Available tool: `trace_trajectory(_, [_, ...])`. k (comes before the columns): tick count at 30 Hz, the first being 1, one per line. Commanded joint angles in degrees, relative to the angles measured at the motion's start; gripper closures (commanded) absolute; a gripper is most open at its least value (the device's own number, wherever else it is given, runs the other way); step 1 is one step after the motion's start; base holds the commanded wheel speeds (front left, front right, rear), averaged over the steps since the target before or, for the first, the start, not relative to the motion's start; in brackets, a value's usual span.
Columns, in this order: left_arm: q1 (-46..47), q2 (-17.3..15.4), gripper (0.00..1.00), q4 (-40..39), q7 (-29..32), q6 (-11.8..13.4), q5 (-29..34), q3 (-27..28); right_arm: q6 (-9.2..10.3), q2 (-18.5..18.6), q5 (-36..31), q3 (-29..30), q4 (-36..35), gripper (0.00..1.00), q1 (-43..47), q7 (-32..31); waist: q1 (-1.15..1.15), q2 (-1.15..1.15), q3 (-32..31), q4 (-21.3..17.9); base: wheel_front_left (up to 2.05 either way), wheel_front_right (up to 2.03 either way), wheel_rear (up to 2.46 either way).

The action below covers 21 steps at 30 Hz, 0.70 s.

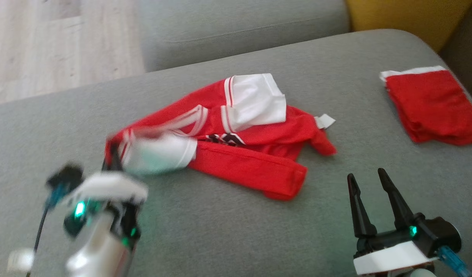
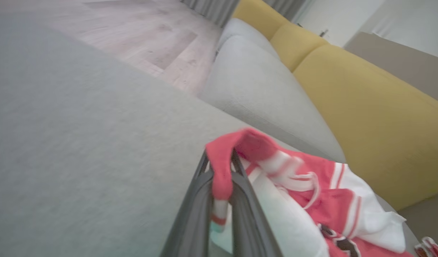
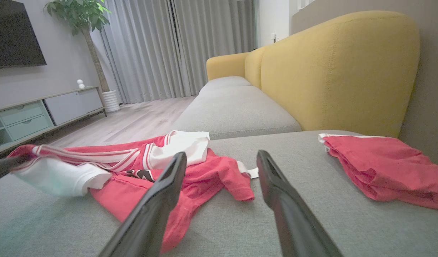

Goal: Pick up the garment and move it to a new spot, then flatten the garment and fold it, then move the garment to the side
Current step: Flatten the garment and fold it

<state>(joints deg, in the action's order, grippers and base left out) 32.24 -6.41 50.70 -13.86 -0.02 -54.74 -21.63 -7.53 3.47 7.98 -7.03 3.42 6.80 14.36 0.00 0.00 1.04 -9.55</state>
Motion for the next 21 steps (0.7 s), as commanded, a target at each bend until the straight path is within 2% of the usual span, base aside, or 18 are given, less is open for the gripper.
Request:
trace_trajectory(1, [0.18, -2.17, 1.0, -3.6, -1.07, -0.03, -0.29, 4.14, 0.04, -0.04, -0.18, -1.07, -2.21, 0.0, -0.9, 0.63, 0.0, 0.0, 0.49, 2.17, 0.0, 0.0, 0.0])
trace_trajectory(7, [-13.02, -2.1, 1.0, -13.94, -1.12, 0.39, 5.05, 10.76, 0.04, -0.14, -0.38, -0.76, -2.39, 0.0, -0.32, 0.63, 0.0, 0.0, 1.0, 5.92, 0.0, 0.0, 0.0])
trace_trajectory(11, [-17.84, -0.77, 1.0, -20.23, -1.13, -1.41, 9.13, 12.41, 0.04, -0.07, -0.59, -0.56, -2.27, 0.0, -0.06, 0.63, 0.0, 0.0, 1.06, 8.46, 0.0, 0.0, 0.0])
trace_trajectory(12, [-18.36, -0.49, 0.8, -21.72, -1.13, -2.21, 10.48, 12.55, 0.04, -0.01, -0.63, -0.62, -2.24, 0.0, -0.08, 0.63, 0.0, 0.0, 1.14, 9.06, 0.0, 0.0, 0.0])
trace_trajectory(13, [-18.72, -0.25, 0.42, -23.17, -1.13, -3.26, 11.97, 12.4, 0.04, 0.08, -0.64, -0.74, -2.22, 0.0, -0.15, 0.63, 0.0, 0.0, 1.2, 9.63, 0.0, 0.0, 0.0])
trace_trajectory(14, [-18.95, -0.02, 0.18, -24.42, -1.13, -3.8, 13.73, 12.39, 0.04, 0.18, -0.65, -0.86, -2.18, 0.0, -0.22, 0.63, 0.0, 0.0, 1.26, 10.2, 0.0, 0.0, 0.0])
trace_trajectory(15, [-19.07, 0.25, 0.56, -25.31, -1.13, -3.92, 15.65, 12.51, 0.04, 0.26, -0.65, -0.99, -2.11, 0.0, -0.27, 0.63, 0.0, 0.0, 1.25, 10.7, 0.0, 0.0, 0.0])
trace_trajectory(16, [-19.1, 0.59, 0.84, -25.57, -1.13, -3.94, 17.28, 12.34, 0.04, 0.32, -0.62, -1.14, -2.03, 0.0, -0.32, 0.63, 0.0, 0.0, 1.21, 11.1, 0.0, 0.0, 0.0])
trace_trajectory(17, [-18.75, 0.96, 1.0, -25.88, -1.13, -3.98, 18.67, 12.3, 0.04, 0.37, -0.61, -1.3, -1.95, 0.0, -0.42, 0.63, 0.0, 0.0, 1.2, 11.36, 0.0, 0.0, 0.0])
trace_trajectory(19, [-18.14, 1.32, 1.0, -26.21, -1.13, -3.96, 20.09, 12.22, 0.04, 0.42, -0.62, -1.48, -1.85, 0.0, -0.56, 0.63, 0.0, 0.0, 1.21, 11.53, 0.0, 0.0, 0.0])
trace_trajectory(20, [-17.36, 1.7, 0.91, -26.47, -1.13, -3.97, 21.46, 11.95, 0.04, 0.44, -0.64, -1.63, -1.76, 0.0, -0.71, 0.63, 0.0, 0.0, 1.25, 11.65, 0.0, 0.0, 0.0])
trace_trajectory(21, [-16.47, 2.1, 0.66, -26.57, -1.13, -3.97, 22.52, 11.65, 0.04, 0.44, -0.65, -1.74, -1.69, 0.0, -0.86, 0.63, 0.0, 0.0, 1.32, 11.72, 0.0, 0.0, 0.0])
